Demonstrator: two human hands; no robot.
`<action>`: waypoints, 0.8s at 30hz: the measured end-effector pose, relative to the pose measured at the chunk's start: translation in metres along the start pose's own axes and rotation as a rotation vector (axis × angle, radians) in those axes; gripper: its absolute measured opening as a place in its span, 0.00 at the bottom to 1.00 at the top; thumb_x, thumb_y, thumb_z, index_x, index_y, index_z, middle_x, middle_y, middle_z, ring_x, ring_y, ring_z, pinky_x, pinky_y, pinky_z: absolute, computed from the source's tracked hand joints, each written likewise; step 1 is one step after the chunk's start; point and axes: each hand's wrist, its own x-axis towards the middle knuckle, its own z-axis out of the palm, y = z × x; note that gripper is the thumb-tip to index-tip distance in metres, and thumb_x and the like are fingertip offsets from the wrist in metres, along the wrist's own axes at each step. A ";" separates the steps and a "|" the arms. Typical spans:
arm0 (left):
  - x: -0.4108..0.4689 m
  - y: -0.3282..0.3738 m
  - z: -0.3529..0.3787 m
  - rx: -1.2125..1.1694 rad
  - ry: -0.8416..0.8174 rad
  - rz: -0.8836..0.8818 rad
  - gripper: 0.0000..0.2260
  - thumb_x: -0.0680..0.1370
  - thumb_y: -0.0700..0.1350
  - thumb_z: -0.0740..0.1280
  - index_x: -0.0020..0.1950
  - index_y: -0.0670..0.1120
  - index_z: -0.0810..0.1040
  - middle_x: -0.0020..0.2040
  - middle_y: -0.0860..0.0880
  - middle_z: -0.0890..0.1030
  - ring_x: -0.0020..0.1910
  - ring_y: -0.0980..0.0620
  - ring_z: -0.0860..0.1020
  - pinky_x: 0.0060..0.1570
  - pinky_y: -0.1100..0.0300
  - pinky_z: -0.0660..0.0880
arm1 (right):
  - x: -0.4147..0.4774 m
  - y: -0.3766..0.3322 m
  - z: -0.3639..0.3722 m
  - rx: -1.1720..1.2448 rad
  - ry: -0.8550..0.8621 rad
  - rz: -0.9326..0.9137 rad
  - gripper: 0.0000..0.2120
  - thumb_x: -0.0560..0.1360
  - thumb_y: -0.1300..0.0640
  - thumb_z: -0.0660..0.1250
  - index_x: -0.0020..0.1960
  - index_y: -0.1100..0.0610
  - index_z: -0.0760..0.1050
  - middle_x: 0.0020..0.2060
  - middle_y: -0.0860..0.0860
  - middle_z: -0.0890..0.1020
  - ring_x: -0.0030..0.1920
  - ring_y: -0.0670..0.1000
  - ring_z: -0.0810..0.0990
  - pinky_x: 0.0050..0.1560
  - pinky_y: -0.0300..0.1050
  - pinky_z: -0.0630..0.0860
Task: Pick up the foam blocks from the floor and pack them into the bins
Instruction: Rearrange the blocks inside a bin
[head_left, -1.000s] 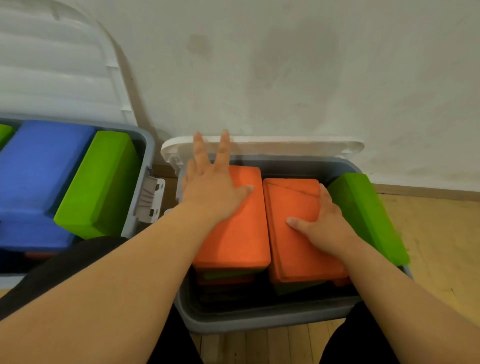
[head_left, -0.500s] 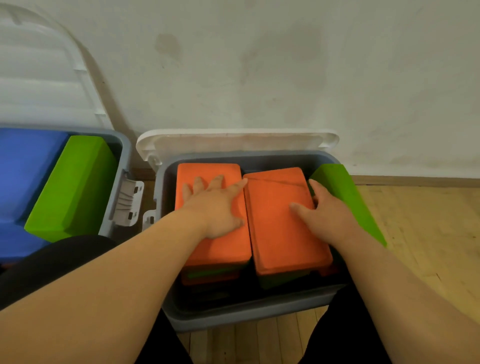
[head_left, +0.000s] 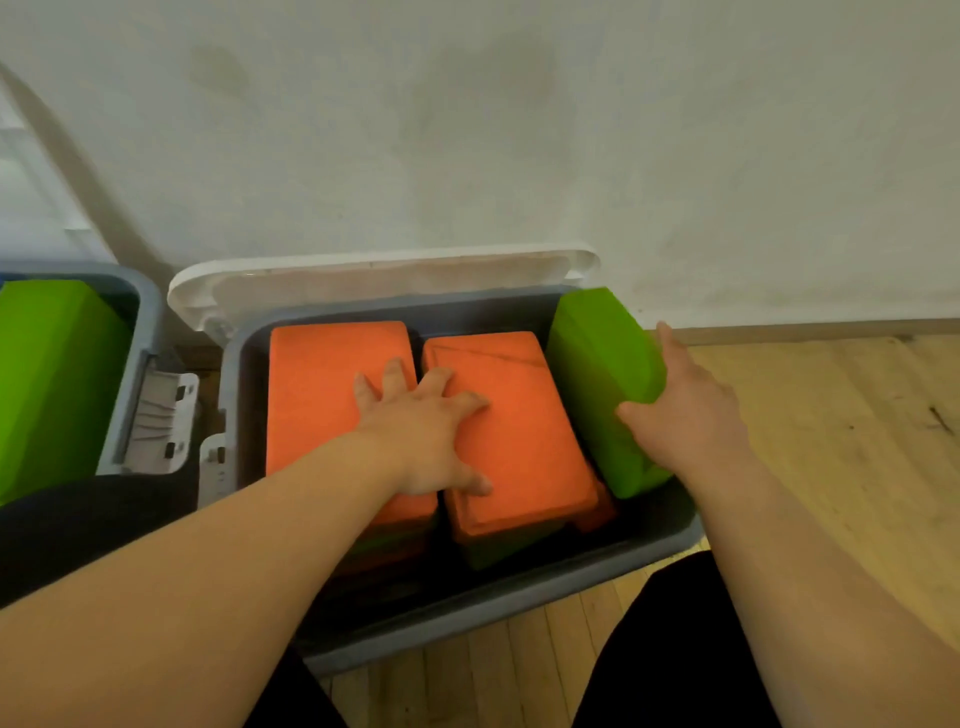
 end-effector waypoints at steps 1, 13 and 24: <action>-0.001 0.000 -0.001 -0.009 0.002 -0.003 0.47 0.65 0.76 0.70 0.79 0.69 0.52 0.83 0.54 0.47 0.79 0.31 0.42 0.72 0.24 0.41 | -0.005 -0.003 -0.006 0.045 0.069 -0.054 0.49 0.68 0.46 0.73 0.82 0.43 0.49 0.68 0.58 0.76 0.66 0.64 0.75 0.67 0.59 0.72; -0.019 0.010 -0.042 -0.851 0.501 0.172 0.44 0.76 0.61 0.72 0.83 0.62 0.46 0.83 0.52 0.56 0.79 0.61 0.55 0.73 0.64 0.55 | -0.040 -0.033 -0.044 0.765 0.238 -0.178 0.41 0.71 0.39 0.72 0.79 0.33 0.56 0.72 0.39 0.74 0.69 0.44 0.76 0.68 0.55 0.75; -0.018 -0.028 -0.049 -0.847 0.383 0.140 0.41 0.77 0.48 0.75 0.83 0.60 0.54 0.71 0.62 0.67 0.66 0.64 0.70 0.60 0.73 0.67 | -0.022 -0.048 0.025 0.751 -0.337 -0.133 0.37 0.72 0.29 0.65 0.76 0.25 0.53 0.67 0.44 0.79 0.67 0.45 0.77 0.71 0.60 0.71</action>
